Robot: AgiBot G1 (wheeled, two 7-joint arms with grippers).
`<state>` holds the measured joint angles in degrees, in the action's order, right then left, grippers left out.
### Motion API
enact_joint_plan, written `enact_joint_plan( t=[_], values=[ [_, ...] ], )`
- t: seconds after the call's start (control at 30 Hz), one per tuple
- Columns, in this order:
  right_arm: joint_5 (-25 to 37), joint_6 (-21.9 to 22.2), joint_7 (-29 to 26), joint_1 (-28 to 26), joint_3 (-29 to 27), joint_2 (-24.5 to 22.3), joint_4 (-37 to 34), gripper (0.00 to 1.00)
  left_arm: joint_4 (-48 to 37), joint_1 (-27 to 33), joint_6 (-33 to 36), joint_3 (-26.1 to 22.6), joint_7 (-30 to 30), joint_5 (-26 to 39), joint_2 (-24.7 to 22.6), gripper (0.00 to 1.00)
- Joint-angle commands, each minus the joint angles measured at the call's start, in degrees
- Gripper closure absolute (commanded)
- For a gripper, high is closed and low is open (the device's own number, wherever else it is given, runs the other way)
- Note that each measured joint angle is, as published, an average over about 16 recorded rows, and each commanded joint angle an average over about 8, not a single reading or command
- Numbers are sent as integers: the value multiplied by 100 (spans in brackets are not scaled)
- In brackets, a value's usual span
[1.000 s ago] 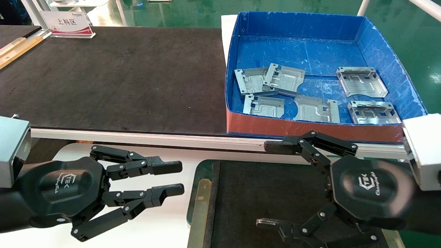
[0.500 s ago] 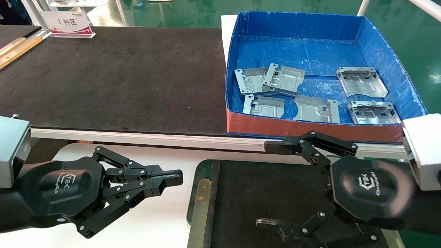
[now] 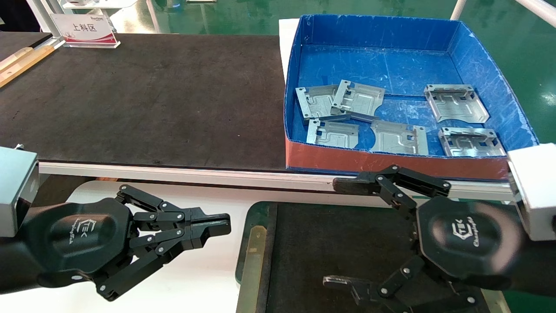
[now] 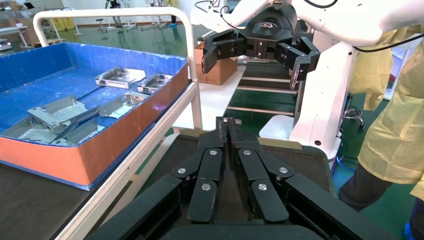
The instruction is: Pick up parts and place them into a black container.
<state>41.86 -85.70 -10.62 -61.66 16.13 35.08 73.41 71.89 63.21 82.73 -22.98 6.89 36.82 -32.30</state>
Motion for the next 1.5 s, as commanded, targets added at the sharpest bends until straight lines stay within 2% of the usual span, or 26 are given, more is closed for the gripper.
enact_joint_plan(
  t=[0.03,0.47,0.87,1.17,1.5],
  values=[
    [0,0,0,0,0,0,0,0,0,0,0,0,0,0,0,0],
    [90,102,9,-38,26,57,-67,0,0,0,0,0,0,0,0,0],
    [578,940,69,-465,80,444,-856,0,-1,0,0,0,0,0,0,0],
    [1225,1533,291,-1163,230,775,-1941,0,-1,0,0,0,0,0,0,0],
    [2201,2514,760,-2506,569,1530,-4075,0,-1,0,0,-1,0,0,0,0]
  ],
)
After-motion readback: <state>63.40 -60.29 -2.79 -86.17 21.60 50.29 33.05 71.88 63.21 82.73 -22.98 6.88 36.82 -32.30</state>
